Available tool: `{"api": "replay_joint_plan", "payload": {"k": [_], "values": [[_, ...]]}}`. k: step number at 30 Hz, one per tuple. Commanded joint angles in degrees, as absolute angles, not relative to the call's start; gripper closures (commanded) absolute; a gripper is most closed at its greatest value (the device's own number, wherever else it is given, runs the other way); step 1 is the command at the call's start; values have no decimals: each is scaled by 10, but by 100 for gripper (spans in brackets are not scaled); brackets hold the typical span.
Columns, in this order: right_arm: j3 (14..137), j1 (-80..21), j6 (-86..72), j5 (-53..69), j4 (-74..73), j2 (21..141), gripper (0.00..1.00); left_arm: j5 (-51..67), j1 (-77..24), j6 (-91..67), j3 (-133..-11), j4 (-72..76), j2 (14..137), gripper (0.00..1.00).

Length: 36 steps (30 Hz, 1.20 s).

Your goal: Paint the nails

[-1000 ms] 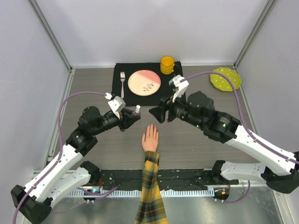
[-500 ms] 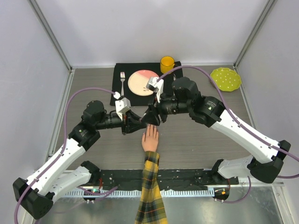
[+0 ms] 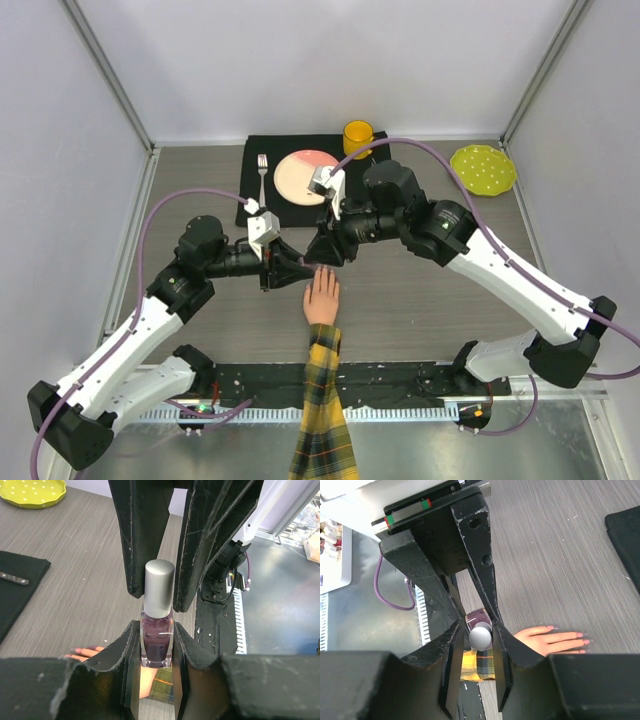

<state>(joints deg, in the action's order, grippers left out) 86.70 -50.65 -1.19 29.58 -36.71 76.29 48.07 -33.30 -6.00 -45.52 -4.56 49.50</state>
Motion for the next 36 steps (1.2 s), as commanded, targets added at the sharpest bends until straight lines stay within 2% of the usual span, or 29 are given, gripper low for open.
{"api": "replay_joint_plan", "payload": {"k": [1,3,4,6,7,14,16,18,19,20,22,27,31,34,35,36], "values": [[891,-508,-3,321,-376,767,69,491,-331,-64,-465,-29,484,100],[891,-508,-3,326,-377,771,75,489,-331,-64,-465,-30,483,100],[893,-508,-4,328,-376,772,86,487,-331,-64,-465,-30,483,100],[894,-508,-8,330,-375,779,97,470,-331,-62,-463,-28,480,100],[892,-508,-11,330,-375,781,99,461,-331,-58,-462,-29,478,100],[842,-511,-121,277,-296,798,99,268,-331,-17,-457,-57,461,100],[827,-526,-161,196,-269,807,99,199,-331,-11,-453,-55,451,100],[841,-587,-229,89,-265,823,99,150,-331,-4,-446,-54,442,100],[880,-614,-265,-81,-305,853,99,135,-331,-2,-444,-54,439,100],[896,-652,-305,-132,-319,865,99,122,-331,-2,-441,-54,438,100],[911,-677,-372,-166,-304,890,99,118,-331,-2,-441,-54,437,100],[940,-682,-383,-180,-324,914,99,146,-331,-5,-440,-53,441,100],[938,-675,-373,-171,-321,905,93,176,-331,-12,-439,-47,441,100],[928,-661,-366,-152,-321,893,75,184,-331,-16,-444,-52,448,100],[924,-658,-361,-149,-319,888,65,182,-331,-16,-446,-61,453,100],[913,-657,-359,-148,-320,876,62,183,-331,-16,-448,-63,456,100]]}}
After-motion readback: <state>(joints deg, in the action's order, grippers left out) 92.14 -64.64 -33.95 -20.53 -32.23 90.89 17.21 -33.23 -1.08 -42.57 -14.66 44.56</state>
